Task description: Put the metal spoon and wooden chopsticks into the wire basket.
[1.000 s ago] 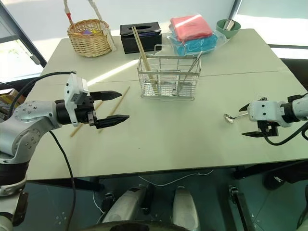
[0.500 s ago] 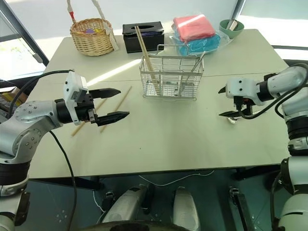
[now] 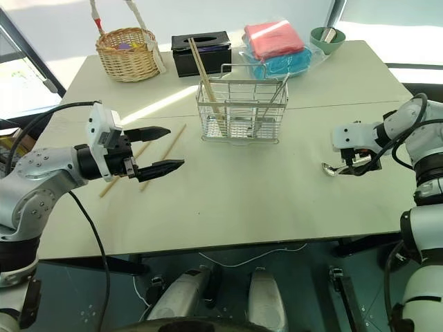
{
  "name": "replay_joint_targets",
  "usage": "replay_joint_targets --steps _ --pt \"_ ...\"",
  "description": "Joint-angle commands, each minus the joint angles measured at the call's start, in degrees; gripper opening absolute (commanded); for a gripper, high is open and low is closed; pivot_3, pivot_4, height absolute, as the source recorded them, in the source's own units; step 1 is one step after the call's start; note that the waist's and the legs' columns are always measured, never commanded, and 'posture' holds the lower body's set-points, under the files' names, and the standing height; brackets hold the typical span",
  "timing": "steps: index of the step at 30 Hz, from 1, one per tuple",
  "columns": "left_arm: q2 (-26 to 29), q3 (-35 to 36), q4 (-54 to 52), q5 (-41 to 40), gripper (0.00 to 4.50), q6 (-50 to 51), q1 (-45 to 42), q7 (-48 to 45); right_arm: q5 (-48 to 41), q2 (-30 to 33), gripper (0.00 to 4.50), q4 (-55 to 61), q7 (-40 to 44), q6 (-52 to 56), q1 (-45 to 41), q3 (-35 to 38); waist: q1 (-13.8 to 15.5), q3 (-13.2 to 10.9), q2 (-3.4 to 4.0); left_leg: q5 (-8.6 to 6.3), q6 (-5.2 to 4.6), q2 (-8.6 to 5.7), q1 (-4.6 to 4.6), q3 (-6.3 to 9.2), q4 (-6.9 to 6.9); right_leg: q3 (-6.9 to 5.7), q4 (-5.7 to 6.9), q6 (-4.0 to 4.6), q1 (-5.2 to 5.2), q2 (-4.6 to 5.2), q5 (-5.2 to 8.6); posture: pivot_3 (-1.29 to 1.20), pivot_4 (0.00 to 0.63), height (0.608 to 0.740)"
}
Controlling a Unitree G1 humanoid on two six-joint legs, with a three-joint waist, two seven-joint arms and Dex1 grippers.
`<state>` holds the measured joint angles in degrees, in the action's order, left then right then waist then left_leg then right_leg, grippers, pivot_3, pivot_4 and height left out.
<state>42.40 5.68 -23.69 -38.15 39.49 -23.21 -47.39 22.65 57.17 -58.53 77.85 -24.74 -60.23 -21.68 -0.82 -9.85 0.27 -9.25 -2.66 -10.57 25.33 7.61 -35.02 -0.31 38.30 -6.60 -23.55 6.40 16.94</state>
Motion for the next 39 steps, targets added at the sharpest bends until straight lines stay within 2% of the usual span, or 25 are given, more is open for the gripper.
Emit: replay_joint_targets --steps 1,3,8,12,19,23,26,31,34,39 --pt "0.5 2.2 -1.9 -0.8 4.50 -0.5 -0.4 0.4 2.1 0.1 4.49 -0.7 -1.9 -3.7 -2.4 -0.6 0.0 0.0 0.01 0.00 0.00 0.00 0.00 0.00 0.00 0.00 0.00 0.00 0.00 0.00 0.00 0.00 0.150 0.725" --pt "0.4 2.3 -1.9 -0.8 4.50 -0.6 -0.4 0.5 2.5 -0.3 4.49 -0.7 -2.3 -4.4 -2.6 -0.8 0.0 0.0 0.01 0.01 0.01 0.00 0.00 0.00 -0.01 0.00 0.01 0.00 0.00 -0.01 0.00 0.00 0.150 0.725" --pt "0.2 2.3 -2.0 -0.7 4.50 -0.8 -0.4 0.8 -3.4 -2.3 4.49 3.1 5.6 1.4 -0.6 1.9 -0.1 0.0 0.01 0.03 0.05 0.00 -0.02 0.00 -0.01 0.01 0.06 -0.01 0.00 -0.02 -0.01 0.00 0.150 0.725" --pt "0.4 2.7 -1.9 -0.6 4.50 -1.0 -0.2 0.8 -6.8 -1.8 4.49 7.4 8.4 6.1 1.1 4.2 0.2 0.0 0.01 0.03 0.05 0.00 -0.02 0.02 0.00 0.01 0.06 -0.02 0.00 -0.03 -0.01 0.00 0.150 0.725" --pt "0.3 2.6 -1.2 -0.3 4.50 -1.4 -0.5 0.7 -11.6 2.6 4.49 20.4 7.1 13.1 8.9 9.7 0.3 0.0 0.01 0.02 0.03 0.00 -0.01 0.02 -0.02 0.01 0.06 -0.01 0.00 -0.01 -0.01 0.00 0.150 0.725" --pt "0.0 2.0 0.0 -0.2 4.50 -1.8 -1.4 0.0 -14.3 2.9 4.49 31.7 1.6 24.7 14.7 14.9 0.0 0.0 0.01 0.01 0.02 0.01 -0.01 0.02 -0.01 0.02 0.06 0.00 -0.02 -0.01 -0.01 0.00 0.150 0.725" --pt "-0.1 1.5 1.0 -0.2 4.50 -1.7 -2.2 -0.7 -16.5 1.9 4.49 43.7 -4.0 36.2 22.3 19.8 0.3 0.0 0.02 0.01 0.02 0.02 0.02 0.02 0.00 0.03 0.09 0.01 -0.07 0.00 0.00 0.00 0.150 0.725" --pt "-0.1 -0.4 2.4 0.1 4.50 -1.9 -3.7 -3.2 -17.6 -2.0 4.49 63.0 -14.2 52.5 35.7 25.8 0.6 0.0 -0.02 -0.02 -0.03 0.02 0.09 0.02 -0.01 0.03 0.07 0.01 -0.09 0.02 0.00 0.00 0.150 0.725" --pt "-0.2 -1.6 2.9 0.0 4.50 -1.8 -4.7 -5.0 -18.1 -6.9 4.49 73.1 -21.2 62.4 42.0 28.6 1.2 0.0 -0.01 -0.02 -0.03 0.02 0.09 0.00 -0.04 0.04 0.06 0.05 -0.08 0.03 0.02 0.00 0.150 0.725" --pt "0.3 -3.6 3.0 0.0 4.50 -1.8 -5.6 -8.4 -17.7 -11.8 4.49 80.8 -29.3 68.4 46.4 29.5 1.6 0.0 0.00 -0.02 -0.03 0.02 0.07 -0.01 -0.08 0.05 0.06 0.17 -0.06 0.02 0.08 0.00 0.150 0.725"
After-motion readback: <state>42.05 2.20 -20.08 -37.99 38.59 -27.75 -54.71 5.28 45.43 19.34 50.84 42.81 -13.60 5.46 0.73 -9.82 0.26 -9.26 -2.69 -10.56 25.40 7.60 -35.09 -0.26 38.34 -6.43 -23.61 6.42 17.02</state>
